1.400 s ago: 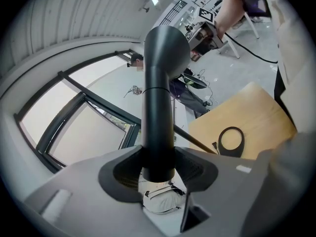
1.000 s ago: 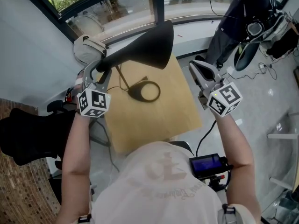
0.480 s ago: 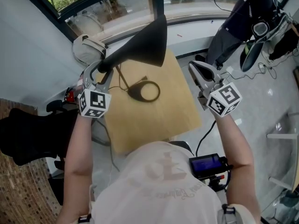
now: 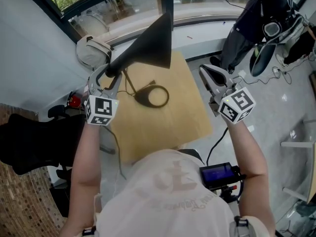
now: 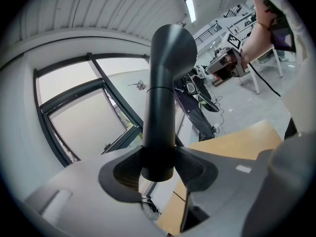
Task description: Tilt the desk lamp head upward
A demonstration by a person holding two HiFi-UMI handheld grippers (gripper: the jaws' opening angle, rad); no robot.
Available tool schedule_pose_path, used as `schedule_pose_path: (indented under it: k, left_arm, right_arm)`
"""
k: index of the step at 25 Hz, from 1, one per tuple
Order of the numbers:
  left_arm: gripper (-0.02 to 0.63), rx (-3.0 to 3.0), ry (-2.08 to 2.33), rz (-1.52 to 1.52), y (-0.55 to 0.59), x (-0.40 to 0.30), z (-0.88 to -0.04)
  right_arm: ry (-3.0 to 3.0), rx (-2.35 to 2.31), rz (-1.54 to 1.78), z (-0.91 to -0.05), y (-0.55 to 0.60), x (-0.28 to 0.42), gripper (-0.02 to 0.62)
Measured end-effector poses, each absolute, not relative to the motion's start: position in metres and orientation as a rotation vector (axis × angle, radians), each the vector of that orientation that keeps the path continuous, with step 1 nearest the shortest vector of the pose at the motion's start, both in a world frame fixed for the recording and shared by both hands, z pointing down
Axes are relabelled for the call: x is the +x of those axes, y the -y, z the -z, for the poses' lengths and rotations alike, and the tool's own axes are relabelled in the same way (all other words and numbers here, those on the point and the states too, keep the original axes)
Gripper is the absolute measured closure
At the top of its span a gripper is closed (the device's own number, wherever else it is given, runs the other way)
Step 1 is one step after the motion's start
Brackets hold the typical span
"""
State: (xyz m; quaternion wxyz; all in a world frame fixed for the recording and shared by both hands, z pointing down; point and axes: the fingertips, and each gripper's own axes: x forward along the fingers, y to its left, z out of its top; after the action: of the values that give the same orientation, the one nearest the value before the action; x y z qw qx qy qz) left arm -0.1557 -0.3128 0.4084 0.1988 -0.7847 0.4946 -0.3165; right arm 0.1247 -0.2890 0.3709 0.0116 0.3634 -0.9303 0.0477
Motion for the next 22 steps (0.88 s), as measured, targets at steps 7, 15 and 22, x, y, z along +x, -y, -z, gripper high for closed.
schedule_pose_path:
  k: [7,15,22]
  left_arm:
    - [0.411,-2.227,-1.414,0.83,0.3106,-0.1536,-0.4085]
    - [0.411,-2.269,-1.439,0.79,0.3084,-0.1513,-0.4097]
    - [0.411,-2.269,-1.463,0.754,0.3072,-0.1516,-0.4066]
  right_arm:
    - [2.899,1.127,-0.148,-0.3707,0.2893,0.1235,0.583]
    - [2.905,1.124,-0.15,-0.3705,0.2898,0.1223,0.583]
    - [2.909,1.121,-0.151,-0.3711,0.2898,0.1223,0.583]
